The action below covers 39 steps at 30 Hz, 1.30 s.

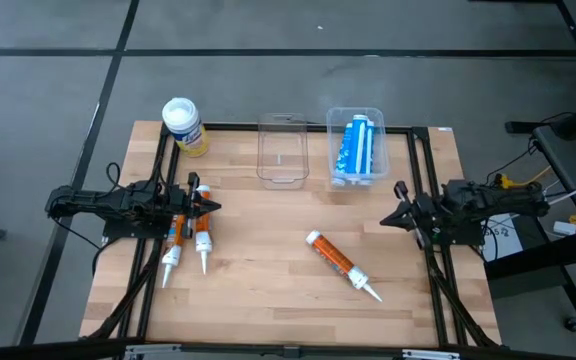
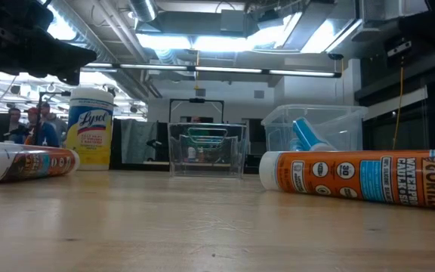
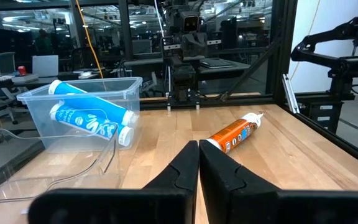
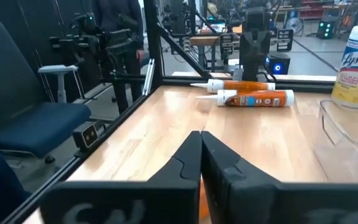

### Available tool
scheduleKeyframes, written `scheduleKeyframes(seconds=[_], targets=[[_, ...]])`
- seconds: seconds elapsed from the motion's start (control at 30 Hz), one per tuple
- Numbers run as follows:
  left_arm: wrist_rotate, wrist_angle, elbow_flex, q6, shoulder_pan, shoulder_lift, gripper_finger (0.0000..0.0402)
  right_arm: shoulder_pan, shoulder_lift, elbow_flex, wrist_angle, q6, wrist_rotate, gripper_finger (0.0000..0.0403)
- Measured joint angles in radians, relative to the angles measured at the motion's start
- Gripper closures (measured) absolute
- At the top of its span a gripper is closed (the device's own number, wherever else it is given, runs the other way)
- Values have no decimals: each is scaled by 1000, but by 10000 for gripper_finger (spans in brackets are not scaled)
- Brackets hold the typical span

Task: Pick & place silicon tubes, Sealant and Lysol wipes
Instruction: Put the middle orange sealant into the left transparent bin

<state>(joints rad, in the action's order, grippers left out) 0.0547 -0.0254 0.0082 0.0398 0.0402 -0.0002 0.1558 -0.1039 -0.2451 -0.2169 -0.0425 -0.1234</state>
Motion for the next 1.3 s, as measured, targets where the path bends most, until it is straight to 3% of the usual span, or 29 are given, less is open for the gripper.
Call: scheduleKeyframes(seconds=[0.17, 0.47, 0.83, 1.07, 1.3], targets=[[0, 0, 0, 0, 0, 0, 389, 0, 44, 0, -68, 1, 3, 397], [0, 0, 0, 0, 0, 0, 392, 0, 77, 0, -88, -1, 127, 393], [0, 0, 0, 0, 0, 0, 391, 0, 103, 6, -86, -1, 145, 396], [0, 0, 0, 0, 0, 0, 393, 0, 102, 121, 161, -4, 175, 396], [0, 0, 0, 0, 0, 0, 390, 0, 102, 201, 294, -5, 166, 397]])
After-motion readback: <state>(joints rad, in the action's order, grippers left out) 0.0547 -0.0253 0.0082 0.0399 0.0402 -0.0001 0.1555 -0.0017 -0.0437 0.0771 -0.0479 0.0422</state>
